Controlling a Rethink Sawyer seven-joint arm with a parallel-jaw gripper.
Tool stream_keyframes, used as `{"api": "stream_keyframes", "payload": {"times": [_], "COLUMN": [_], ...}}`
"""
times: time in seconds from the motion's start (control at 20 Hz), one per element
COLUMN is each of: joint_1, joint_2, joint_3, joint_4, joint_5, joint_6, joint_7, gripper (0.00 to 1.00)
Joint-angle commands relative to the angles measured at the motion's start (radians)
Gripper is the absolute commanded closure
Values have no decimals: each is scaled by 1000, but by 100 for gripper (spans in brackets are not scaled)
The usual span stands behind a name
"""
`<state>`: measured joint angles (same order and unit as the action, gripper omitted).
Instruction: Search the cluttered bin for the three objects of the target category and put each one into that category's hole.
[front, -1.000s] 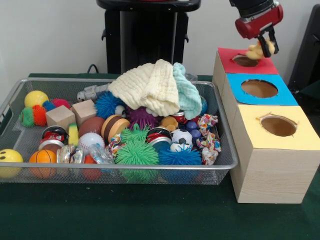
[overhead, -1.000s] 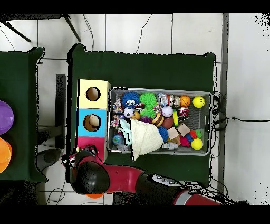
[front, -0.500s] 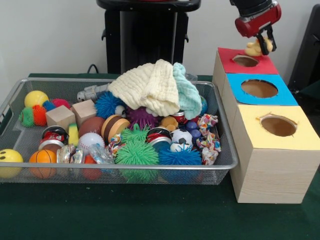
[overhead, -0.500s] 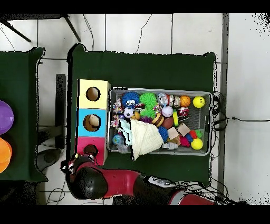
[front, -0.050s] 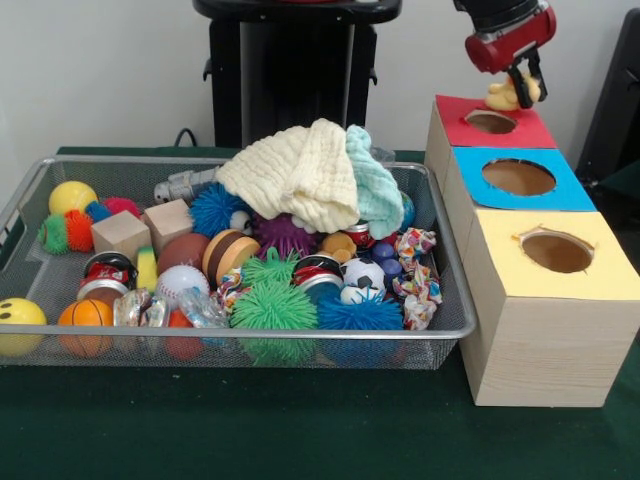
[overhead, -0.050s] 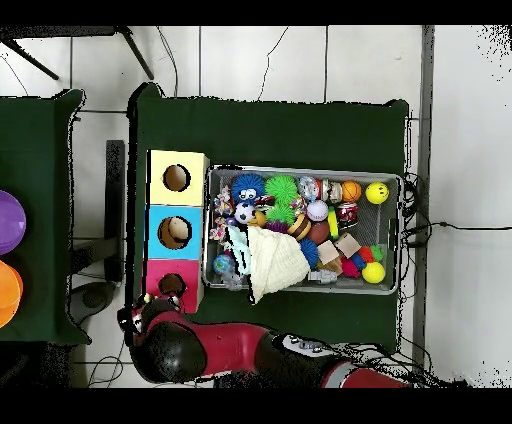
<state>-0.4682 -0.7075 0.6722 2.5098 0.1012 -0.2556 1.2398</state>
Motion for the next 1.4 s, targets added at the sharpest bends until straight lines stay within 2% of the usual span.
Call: {"api": "stream_keyframes", "payload": {"times": [0.05,0.4,1.05,1.4], "joint_1": [3,9,50,49], "joint_2": [23,-22,-104,-86], "joint_3": [-75,-75,-105,-107], "joint_4": [-79,-88,-98,-114], "joint_5": [-42,-65,-38,-53], "joint_6": [-123,-134,-73,-77], "joint_7": [261,256,238,244], "gripper": [100,100,100,100]}}
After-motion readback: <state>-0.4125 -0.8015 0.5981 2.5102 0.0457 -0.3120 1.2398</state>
